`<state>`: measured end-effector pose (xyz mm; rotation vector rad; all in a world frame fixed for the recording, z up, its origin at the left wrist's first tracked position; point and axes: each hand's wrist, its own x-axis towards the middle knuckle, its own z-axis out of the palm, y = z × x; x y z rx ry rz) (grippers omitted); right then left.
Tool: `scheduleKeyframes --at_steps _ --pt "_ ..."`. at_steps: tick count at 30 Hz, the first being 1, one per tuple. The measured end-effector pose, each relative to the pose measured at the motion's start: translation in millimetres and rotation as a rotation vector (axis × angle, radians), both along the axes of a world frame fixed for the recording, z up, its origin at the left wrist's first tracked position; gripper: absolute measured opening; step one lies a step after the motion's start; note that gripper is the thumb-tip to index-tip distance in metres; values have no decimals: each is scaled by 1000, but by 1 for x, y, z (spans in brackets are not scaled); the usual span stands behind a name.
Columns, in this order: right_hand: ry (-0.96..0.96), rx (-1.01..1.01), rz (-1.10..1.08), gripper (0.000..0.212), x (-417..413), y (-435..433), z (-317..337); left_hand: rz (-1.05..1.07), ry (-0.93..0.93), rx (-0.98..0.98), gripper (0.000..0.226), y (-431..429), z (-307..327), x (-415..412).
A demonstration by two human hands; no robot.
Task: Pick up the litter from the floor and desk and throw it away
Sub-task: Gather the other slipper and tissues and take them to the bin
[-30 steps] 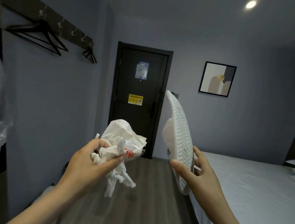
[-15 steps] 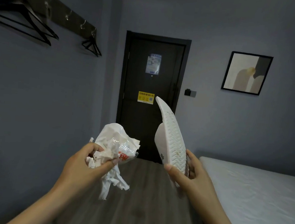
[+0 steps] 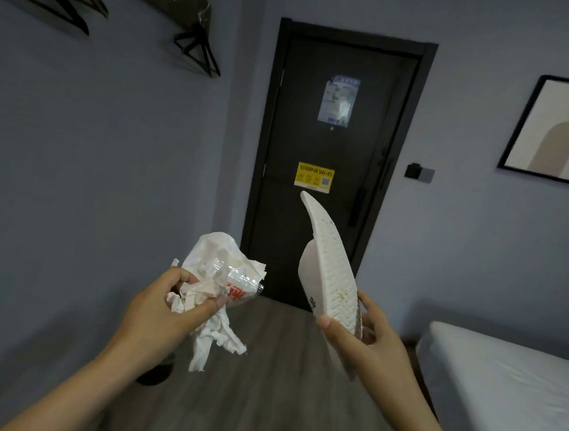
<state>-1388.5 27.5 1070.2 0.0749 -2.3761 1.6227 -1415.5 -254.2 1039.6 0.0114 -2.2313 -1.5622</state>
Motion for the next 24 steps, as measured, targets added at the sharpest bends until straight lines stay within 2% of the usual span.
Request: scheduleKeyframes --at_steps 5,11,16,24 --pt "-66 20 16 99 -94 -13 -25 51 -54 -53 52 -22 -28 -80" --pt "-93 4 102 107 -228 -24 -57 151 -99 -95 54 -40 -62 -189" --pt "-157 -8 165 104 -349 -33 -72 247 -168 -107 54 -55 -77 -274" --pt "-266 21 269 79 -501 -59 -103 394 -272 -125 47 -79 -117 -386"
